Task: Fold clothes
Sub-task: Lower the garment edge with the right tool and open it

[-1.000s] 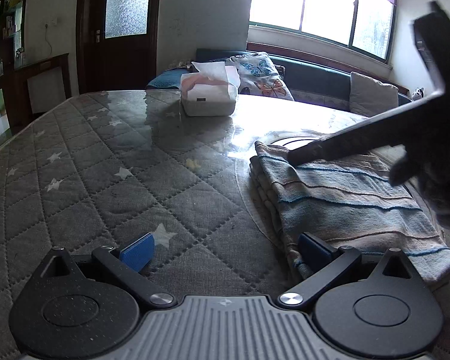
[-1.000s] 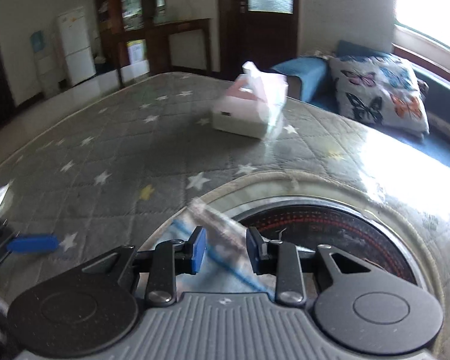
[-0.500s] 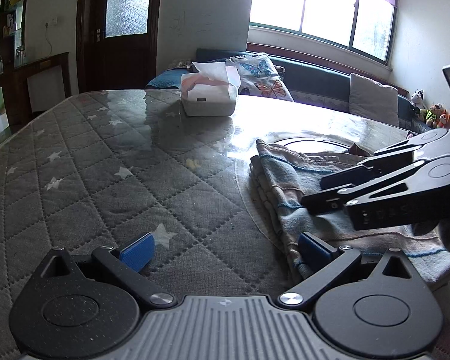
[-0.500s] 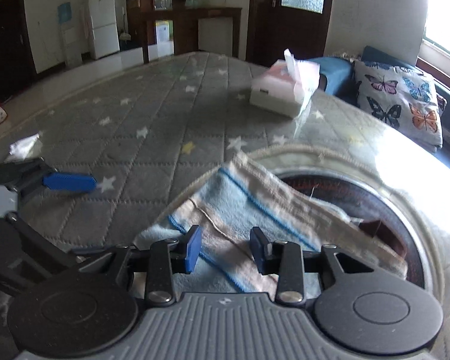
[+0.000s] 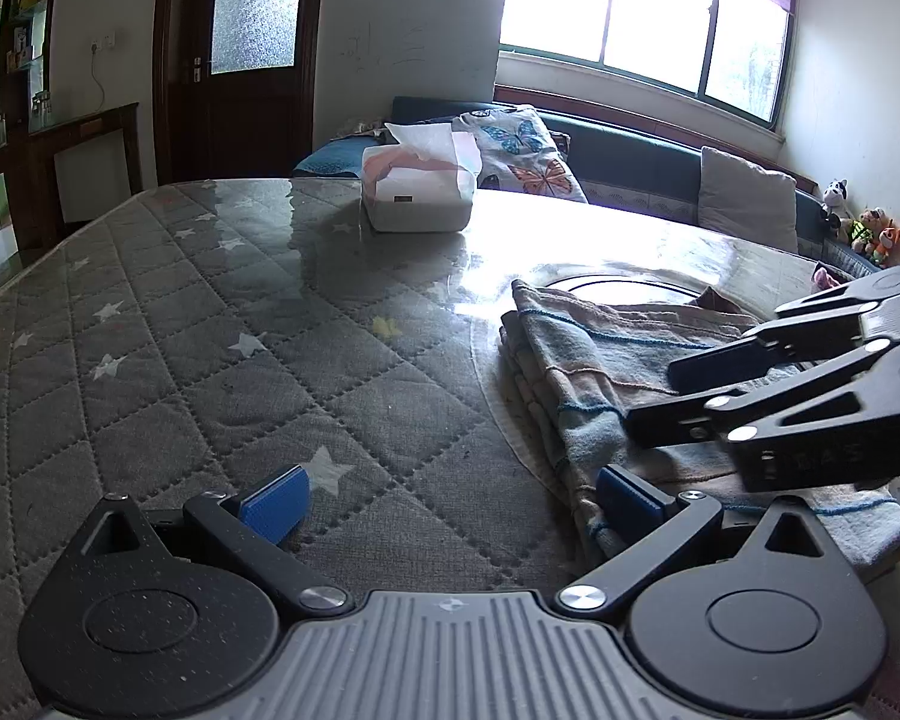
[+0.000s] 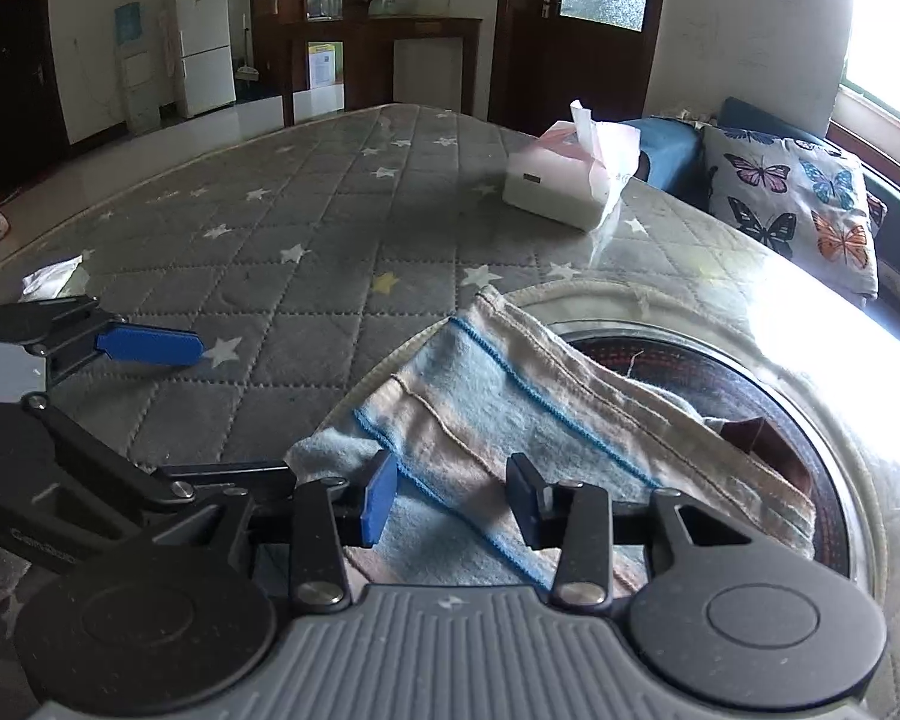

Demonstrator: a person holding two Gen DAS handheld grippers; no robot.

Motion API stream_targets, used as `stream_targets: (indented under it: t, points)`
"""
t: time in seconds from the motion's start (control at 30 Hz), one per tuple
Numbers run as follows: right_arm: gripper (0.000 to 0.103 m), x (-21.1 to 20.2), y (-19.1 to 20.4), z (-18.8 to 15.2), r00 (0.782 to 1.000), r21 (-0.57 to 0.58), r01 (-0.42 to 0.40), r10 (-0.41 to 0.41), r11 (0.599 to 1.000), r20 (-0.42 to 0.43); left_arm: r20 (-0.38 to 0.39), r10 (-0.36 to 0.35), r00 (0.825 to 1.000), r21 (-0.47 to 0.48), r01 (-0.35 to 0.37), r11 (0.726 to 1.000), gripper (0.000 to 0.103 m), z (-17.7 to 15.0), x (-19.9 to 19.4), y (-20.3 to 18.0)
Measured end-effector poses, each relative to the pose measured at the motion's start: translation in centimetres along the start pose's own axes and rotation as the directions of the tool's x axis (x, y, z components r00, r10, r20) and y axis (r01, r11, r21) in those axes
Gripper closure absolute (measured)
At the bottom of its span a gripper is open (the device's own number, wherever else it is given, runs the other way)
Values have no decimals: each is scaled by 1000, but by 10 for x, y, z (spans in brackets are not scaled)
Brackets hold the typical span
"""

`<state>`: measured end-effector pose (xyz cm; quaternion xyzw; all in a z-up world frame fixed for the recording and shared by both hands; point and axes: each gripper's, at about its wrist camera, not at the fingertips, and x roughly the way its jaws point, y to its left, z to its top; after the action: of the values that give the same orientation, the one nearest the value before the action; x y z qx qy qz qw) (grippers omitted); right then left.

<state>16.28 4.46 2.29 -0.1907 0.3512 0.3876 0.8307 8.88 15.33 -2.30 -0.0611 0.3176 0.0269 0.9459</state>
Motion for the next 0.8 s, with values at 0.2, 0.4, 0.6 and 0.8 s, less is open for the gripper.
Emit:
stream_targets:
  t: [0.2, 0.4, 0.6, 0.8]
  points:
    - [63, -19, 8, -10, 1000, -45, -6, 6, 999, 2, 0, -2, 1000, -2, 2, 1000, 0, 0, 0, 1]
    - [62, -24, 9, -18, 1000, -36, -13, 13, 999, 15, 0, -1, 1000, -1, 1, 1000, 0, 0, 1, 0]
    - [62, -32, 19, -27, 999, -70, -5, 7, 998, 33, -2, -1, 1000, -1, 1, 1000, 0, 1, 2, 1]
    - [62, -38, 26, -30, 998, -59, 37, -34, 998, 59, -9, -10, 1000, -24, 10, 1000, 0, 4, 1, 4]
